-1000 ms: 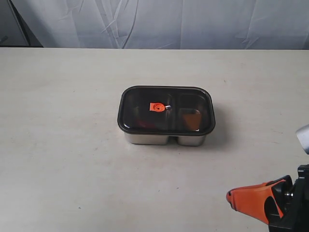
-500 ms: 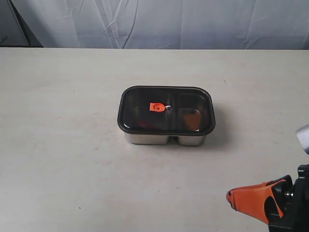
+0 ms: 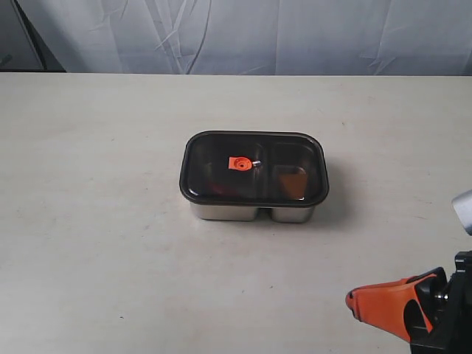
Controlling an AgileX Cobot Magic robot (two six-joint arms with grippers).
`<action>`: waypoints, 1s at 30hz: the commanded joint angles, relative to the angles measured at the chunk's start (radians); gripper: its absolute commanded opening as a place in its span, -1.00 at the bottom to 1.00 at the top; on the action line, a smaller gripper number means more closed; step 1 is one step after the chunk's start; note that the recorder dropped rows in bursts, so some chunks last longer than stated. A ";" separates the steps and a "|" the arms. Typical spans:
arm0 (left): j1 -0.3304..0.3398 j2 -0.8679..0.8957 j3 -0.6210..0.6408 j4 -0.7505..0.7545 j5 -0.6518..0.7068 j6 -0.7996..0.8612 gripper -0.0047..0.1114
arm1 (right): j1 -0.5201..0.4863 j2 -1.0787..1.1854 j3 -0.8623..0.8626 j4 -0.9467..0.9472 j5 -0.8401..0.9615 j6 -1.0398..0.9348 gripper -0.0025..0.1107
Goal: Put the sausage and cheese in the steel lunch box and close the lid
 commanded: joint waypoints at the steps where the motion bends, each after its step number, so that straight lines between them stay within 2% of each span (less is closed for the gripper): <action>1: -0.001 -0.008 0.005 -0.006 0.032 0.070 -0.92 | -0.003 -0.004 0.003 0.003 -0.002 -0.001 -0.97; 7: -0.001 -0.008 -0.018 0.027 0.060 0.124 -0.92 | -0.003 -0.004 0.003 0.003 -0.002 -0.001 -0.97; 10: -0.001 -0.008 -0.055 0.329 0.095 -0.016 -0.92 | -0.003 -0.004 0.003 0.003 -0.002 -0.001 -0.97; 12: -0.001 -0.008 -0.080 0.669 0.106 -0.326 -0.92 | -0.003 -0.004 0.003 0.003 -0.002 -0.001 -0.97; 15: -0.001 -0.008 -0.086 1.177 0.073 -1.015 -0.92 | -0.003 -0.004 0.003 0.003 0.005 -0.001 -0.97; 17: -0.001 -0.008 -0.086 1.492 0.078 -1.389 -0.92 | -0.003 -0.004 0.003 0.003 0.005 -0.001 -0.97; 19: -0.001 -0.009 -0.073 1.655 0.081 -1.543 -0.92 | -0.003 -0.004 0.003 0.003 0.005 -0.001 -0.97; 28: 0.001 -0.085 0.020 1.810 0.077 -1.563 -0.92 | -0.003 -0.004 0.003 0.003 0.005 -0.001 -0.97; 30: 0.024 -0.085 0.024 1.848 0.079 -1.563 -0.92 | -0.003 -0.004 0.003 0.003 0.005 -0.001 -0.97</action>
